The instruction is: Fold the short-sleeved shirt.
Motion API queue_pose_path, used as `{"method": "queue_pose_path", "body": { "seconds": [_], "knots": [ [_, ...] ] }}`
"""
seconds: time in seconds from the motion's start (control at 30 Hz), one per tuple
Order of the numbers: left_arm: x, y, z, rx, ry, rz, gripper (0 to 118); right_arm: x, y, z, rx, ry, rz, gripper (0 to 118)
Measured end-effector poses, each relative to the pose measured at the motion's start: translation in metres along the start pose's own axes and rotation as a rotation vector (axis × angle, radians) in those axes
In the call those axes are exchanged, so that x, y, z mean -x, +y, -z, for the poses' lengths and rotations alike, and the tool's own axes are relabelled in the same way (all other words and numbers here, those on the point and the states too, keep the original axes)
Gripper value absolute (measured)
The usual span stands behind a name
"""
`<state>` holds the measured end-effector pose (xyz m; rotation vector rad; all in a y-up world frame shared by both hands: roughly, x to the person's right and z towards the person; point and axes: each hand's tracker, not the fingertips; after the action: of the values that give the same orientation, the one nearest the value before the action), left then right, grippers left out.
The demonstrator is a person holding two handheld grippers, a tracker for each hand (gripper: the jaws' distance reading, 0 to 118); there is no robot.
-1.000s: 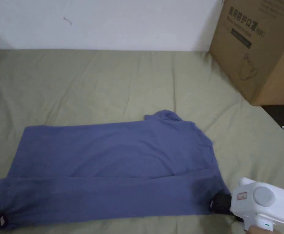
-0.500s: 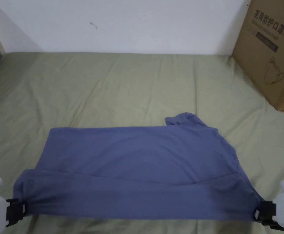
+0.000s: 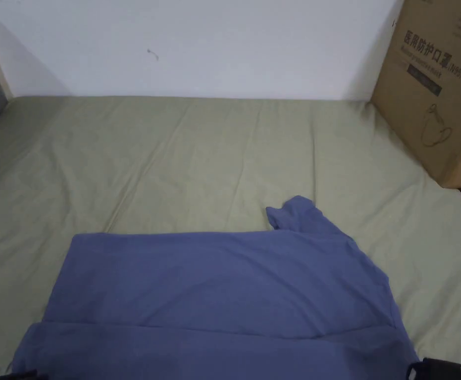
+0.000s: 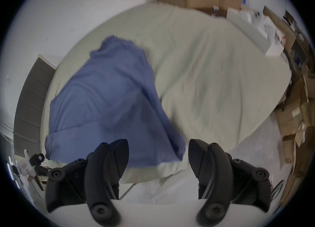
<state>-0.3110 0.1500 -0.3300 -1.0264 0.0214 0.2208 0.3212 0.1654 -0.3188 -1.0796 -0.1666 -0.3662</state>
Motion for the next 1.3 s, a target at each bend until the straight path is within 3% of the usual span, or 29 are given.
{"method": "queue_pose_path", "body": {
  "seconds": [0.07, 0.1, 0.13, 0.17, 0.2, 0.3, 0.47, 0.53, 0.57, 0.6, 0.63, 0.7, 0.8, 0.93, 1.0, 1.03, 1.07, 1.1, 1.13, 1.17, 1.2, 1.3],
  "knots": [
    [-0.003, 0.016, -0.012, -0.028, 0.004, -0.046, 98, 0.011, 0.015, -0.015, -0.059, -0.019, -0.046, 76],
    [-0.008, 0.024, -0.019, -0.069, -0.003, -0.047, 72, 0.017, 0.021, -0.021, -0.095, -0.016, -0.066, 74],
    [-0.013, 0.030, -0.023, -0.122, -0.012, -0.034, 41, 0.021, 0.029, -0.025, -0.122, -0.010, -0.079, 63],
    [-0.021, 0.037, -0.025, -0.161, -0.012, -0.015, 13, 0.029, 0.036, -0.027, -0.110, 0.006, -0.085, 38],
    [-0.028, 0.041, -0.023, -0.177, 0.002, -0.011, 5, 0.035, 0.041, -0.026, -0.107, 0.012, -0.086, 6],
    [-0.047, 0.053, -0.008, -0.173, -0.008, 0.008, 0, 0.049, 0.051, -0.004, -0.072, 0.033, -0.060, 3],
    [-0.068, 0.063, 0.027, -0.063, -0.043, 0.104, 0, 0.060, 0.060, 0.040, 0.002, 0.133, 0.004, 2],
    [-0.071, 0.071, 0.036, -0.057, -0.016, 0.108, 0, 0.060, 0.085, 0.057, -0.013, 0.147, -0.013, 3],
    [-0.070, 0.077, 0.040, -0.057, -0.016, 0.099, 0, 0.061, 0.103, 0.064, -0.014, 0.146, -0.025, 11],
    [-0.068, 0.082, 0.043, -0.055, -0.017, 0.085, 0, 0.064, 0.123, 0.071, -0.009, 0.143, -0.048, 29],
    [-0.067, 0.087, 0.047, -0.056, -0.022, 0.062, 0, 0.066, 0.145, 0.079, -0.012, 0.133, -0.050, 35],
    [-0.065, 0.097, 0.055, -0.058, -0.034, 0.027, 0, 0.069, 0.191, 0.105, -0.025, 0.121, -0.049, 36],
    [-0.065, 0.109, 0.071, -0.049, -0.018, 0.017, 0, 0.080, 0.252, 0.150, 0.044, 0.117, -0.046, 56],
    [-0.065, 0.119, 0.093, -0.014, 0.011, 0.034, 0, 0.097, 0.290, 0.214, 0.161, -0.011, -0.072, 56],
    [-0.063, 0.125, 0.101, 0.000, 0.005, 0.037, 0, 0.102, 0.289, 0.240, 0.223, 0.016, -0.126, 54],
    [-0.062, 0.127, 0.104, 0.006, -0.003, 0.036, 7, 0.106, 0.287, 0.249, 0.223, -0.061, -0.155, 53],
    [-0.061, 0.130, 0.107, 0.010, -0.005, 0.035, 21, 0.115, 0.281, 0.245, 0.201, -0.066, -0.160, 49],
    [-0.059, 0.133, 0.110, 0.004, -0.004, 0.022, 53, 0.122, 0.280, 0.237, 0.186, -0.085, -0.179, 36],
    [-0.057, 0.137, 0.115, -0.006, -0.003, 0.007, 76, 0.127, 0.277, 0.232, 0.165, -0.091, -0.241, 12],
    [-0.054, 0.142, 0.119, -0.004, -0.003, 0.001, 90, 0.131, 0.274, 0.229, 0.154, -0.106, -0.292, 1],
    [-0.053, 0.149, 0.124, 0.004, 0.000, -0.012, 101, 0.134, 0.269, 0.225, 0.145, -0.106, -0.302, 1],
    [-0.046, 0.172, 0.140, -0.017, -0.013, -0.029, 102, 0.137, 0.269, 0.233, 0.159, -0.103, -0.245, 1]
  ]
}}
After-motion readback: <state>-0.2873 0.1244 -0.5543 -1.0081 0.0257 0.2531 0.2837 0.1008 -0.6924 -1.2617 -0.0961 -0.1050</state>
